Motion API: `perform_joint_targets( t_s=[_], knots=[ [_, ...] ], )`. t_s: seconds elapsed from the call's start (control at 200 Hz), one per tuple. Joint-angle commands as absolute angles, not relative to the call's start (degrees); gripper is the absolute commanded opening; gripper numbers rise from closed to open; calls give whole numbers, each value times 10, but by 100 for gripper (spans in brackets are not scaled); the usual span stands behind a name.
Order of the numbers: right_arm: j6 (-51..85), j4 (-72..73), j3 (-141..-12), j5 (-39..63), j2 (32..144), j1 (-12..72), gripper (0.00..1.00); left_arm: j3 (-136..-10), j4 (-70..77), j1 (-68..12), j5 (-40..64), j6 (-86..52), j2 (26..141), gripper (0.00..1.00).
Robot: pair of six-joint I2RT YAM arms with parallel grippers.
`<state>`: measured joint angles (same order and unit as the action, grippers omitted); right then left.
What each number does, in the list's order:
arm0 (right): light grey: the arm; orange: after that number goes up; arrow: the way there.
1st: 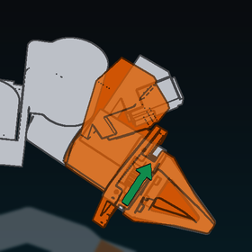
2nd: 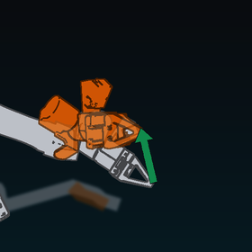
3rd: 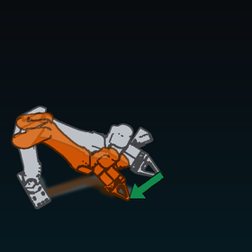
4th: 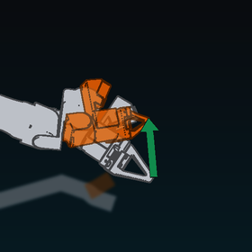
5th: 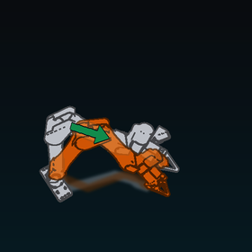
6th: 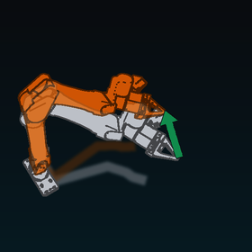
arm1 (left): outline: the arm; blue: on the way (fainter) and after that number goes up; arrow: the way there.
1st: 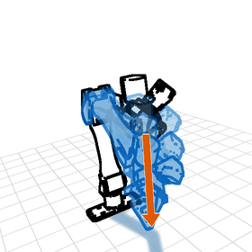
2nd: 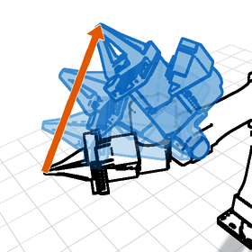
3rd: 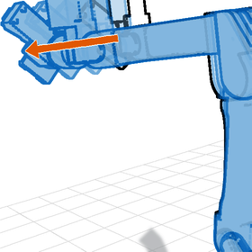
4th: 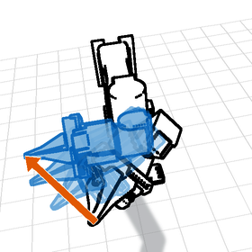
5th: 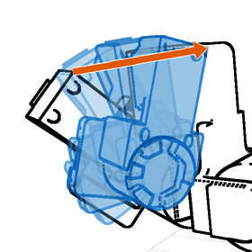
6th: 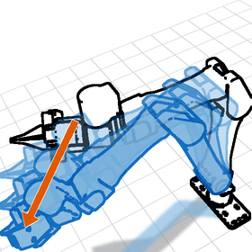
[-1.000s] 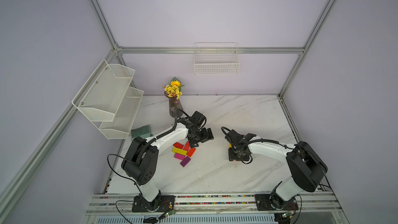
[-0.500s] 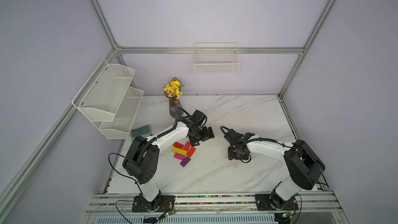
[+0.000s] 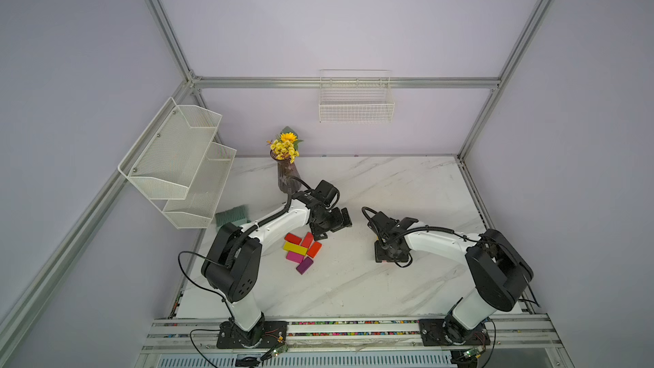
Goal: Assemble the letter c with building blocks
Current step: Assemble the building block at the center of the board.
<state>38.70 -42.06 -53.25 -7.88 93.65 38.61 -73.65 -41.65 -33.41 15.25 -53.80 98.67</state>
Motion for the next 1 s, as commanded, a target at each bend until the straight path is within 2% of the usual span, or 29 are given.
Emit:
perform_joint_targets(
  t_s=[0.0,0.09,0.23,0.32,0.585,0.765,0.995],
  knots=[
    [390,-425,-541,-93,944,382,64,-749,-418,-331,160,-528,984,100],
    [391,-425,-541,-92,941,382,70,-750,-418,-331,160,-528,984,100],
    [390,-424,-535,-87,921,382,85,-751,-418,-332,162,-528,984,100],
    [399,-428,-536,-85,895,382,90,-751,-417,-331,163,-529,983,100],
    [453,-438,-521,-23,789,382,91,-750,-410,-331,170,-535,976,100],
    [558,-368,-431,55,700,387,90,-740,-401,-331,175,-541,969,100],
    [687,-242,-302,91,633,394,90,-729,-396,-331,178,-546,964,100]
  ],
)
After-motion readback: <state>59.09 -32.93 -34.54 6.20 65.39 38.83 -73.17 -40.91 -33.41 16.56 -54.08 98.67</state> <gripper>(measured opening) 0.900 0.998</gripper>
